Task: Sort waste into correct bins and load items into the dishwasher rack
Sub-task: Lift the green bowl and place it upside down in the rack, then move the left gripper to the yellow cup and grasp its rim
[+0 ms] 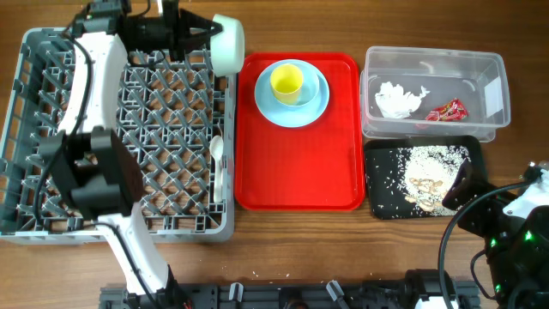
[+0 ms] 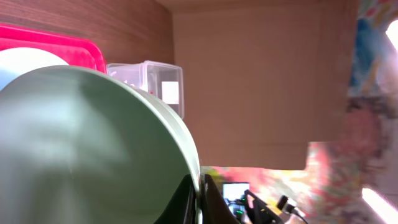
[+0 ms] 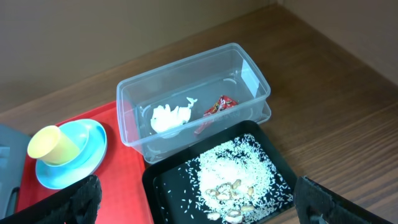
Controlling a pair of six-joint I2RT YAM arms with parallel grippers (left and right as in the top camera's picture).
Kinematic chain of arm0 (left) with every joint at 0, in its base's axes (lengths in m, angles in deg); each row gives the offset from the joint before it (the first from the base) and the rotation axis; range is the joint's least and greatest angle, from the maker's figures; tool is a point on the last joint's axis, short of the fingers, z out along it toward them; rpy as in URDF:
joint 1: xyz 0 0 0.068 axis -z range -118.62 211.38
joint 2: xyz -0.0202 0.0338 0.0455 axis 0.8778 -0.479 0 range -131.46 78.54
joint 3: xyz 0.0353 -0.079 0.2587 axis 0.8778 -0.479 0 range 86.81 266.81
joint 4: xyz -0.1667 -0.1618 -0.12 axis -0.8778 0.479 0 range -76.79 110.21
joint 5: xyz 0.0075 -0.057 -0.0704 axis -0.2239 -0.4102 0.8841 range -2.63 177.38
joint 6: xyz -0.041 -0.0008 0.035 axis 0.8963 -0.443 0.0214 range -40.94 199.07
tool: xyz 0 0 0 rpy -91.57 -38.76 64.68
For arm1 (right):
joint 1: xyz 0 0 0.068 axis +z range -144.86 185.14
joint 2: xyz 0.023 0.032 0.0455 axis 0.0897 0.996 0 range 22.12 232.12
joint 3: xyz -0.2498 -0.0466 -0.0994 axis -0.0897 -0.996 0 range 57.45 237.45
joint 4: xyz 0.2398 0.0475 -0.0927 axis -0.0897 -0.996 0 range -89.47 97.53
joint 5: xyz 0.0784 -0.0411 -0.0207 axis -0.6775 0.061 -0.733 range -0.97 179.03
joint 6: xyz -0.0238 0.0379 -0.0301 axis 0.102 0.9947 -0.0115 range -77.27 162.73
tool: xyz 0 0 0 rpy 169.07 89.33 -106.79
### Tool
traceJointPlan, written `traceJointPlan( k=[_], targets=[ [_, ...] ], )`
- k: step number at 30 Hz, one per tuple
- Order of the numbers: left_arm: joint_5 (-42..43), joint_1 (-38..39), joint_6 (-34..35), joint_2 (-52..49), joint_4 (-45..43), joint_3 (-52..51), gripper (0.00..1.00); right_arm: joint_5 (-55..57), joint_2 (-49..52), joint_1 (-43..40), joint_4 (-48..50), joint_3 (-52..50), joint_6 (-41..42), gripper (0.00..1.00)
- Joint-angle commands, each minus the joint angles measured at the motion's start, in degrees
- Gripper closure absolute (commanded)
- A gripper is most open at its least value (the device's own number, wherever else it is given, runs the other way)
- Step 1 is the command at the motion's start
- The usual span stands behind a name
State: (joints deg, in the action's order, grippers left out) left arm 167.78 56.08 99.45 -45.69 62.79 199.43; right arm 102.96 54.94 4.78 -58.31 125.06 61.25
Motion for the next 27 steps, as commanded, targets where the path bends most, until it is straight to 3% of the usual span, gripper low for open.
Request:
traceJointPlan(
  k=[1,4,9,12,13,16,20,23,25,27],
  targets=[
    [4.2,-3.0,-0.7,-5.1,-0.5,-0.1,0.96,-0.3,-0.1,0.1,0.2,-0.1,-0.4,0.0],
    [2.4,-4.2,-2.3,-7.6,-0.5,-1.4,0.96,-0.3,-0.1,0.1,0.2,-0.1,-0.4,0.0],
    [-19.7,-6.9,-6.9,-7.9,8.0,-2.2,0.96,-0.3,-0.1,0.1,0.2,-0.1,-0.3,0.0],
    [-21.6,-10.1,-6.8,-7.9,8.6,-2.2,0.94,-0.3,-0.1,0.1,0.2,-0.1,-0.3,0.0],
    [-21.6,-11.9,-6.4,-7.8,9.9,-2.1,0.01,-0.3,-0.1,0.1,0.2,-0.1,-0.4,0.0],
    [-21.6,-14.8,-4.3,-5.7,10.7,-1.9,0.0,-0.3,-0.1,0.1,0.2,-0.1,-0.3,0.0],
    [-23.7,-15.4,-4.3,4.3,10.9,-1.9,0.0,-0.3,-0.1,0.1,0.2,-0.1,-0.3,0.0],
    [-42.4,-9.4,-4.3,17.6,13.0,-1.9,0.0,-0.3,-0.1,0.1,0.2,-0.1,-0.4,0.0],
    [-60.7,3.3,-4.3,25.0,12.9,-1.9,0.0,-0.3,-0.1,0.1,0.2,-0.1,-0.4,0.0],
    [-65.6,11.5,-4.3,26.0,11.5,-1.9,0.0,-0.3,-0.1,0.1,0.2,-0.1,-0.3,0.0]
  ],
)
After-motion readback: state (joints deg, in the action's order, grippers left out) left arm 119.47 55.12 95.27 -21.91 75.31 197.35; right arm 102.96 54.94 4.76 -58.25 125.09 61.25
